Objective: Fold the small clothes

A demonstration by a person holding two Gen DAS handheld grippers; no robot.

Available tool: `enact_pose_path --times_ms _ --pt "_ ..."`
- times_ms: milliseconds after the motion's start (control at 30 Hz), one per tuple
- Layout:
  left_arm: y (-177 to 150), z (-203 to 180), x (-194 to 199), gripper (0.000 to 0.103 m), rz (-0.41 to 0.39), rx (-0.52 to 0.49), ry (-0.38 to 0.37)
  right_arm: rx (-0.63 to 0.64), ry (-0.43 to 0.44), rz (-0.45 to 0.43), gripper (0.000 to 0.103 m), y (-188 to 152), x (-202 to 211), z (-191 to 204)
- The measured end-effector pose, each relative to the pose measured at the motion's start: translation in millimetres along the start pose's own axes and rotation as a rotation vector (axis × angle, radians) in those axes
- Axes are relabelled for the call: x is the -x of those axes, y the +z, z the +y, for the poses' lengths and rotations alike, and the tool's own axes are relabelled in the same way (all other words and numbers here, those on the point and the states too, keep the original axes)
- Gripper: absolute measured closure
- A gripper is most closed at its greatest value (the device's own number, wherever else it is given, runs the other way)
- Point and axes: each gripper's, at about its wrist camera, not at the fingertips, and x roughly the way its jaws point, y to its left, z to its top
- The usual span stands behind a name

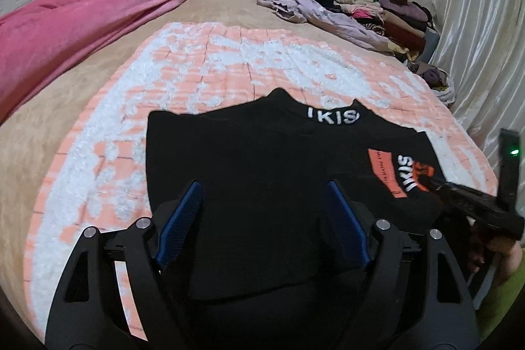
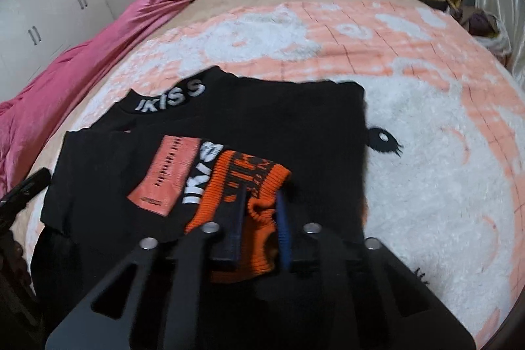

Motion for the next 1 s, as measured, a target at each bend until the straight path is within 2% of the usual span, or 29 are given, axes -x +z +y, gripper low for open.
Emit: enact_pose_path --times_ms 167,233,333,500,800,1000 --pt "-5.3 5.2 1.6 0.032 -0.058 0.011 -0.011 0.066 -0.024 -0.12 0.092 8.3 29.8 7.2" --pt "-2.1 4.8 2.7 0.032 -0.08 0.006 -0.01 0.092 -0.075 -0.145 0.092 14.2 36.9 8.2" --pt "-1.2 1.7 -6.3 0.032 -0.061 -0.014 -0.003 0.104 -0.119 -0.113 0.092 16.4 27.4 5.9" --pt "-10.9 8.3 -30.9 0.032 0.028 -0.023 0.024 0.093 -0.175 -0.034 0.087 5.7 2.2 0.6" --pt "-16.5 10.6 -24.4 0.032 0.001 -0.026 0.019 0.051 -0.244 -0.086 0.082 4.0 13.5 -10.4" --pt "-23.9 11.0 1.9 0.032 -0.066 -0.015 0.005 0.083 -0.192 -0.142 0.076 -4.8 40.2 1.0"
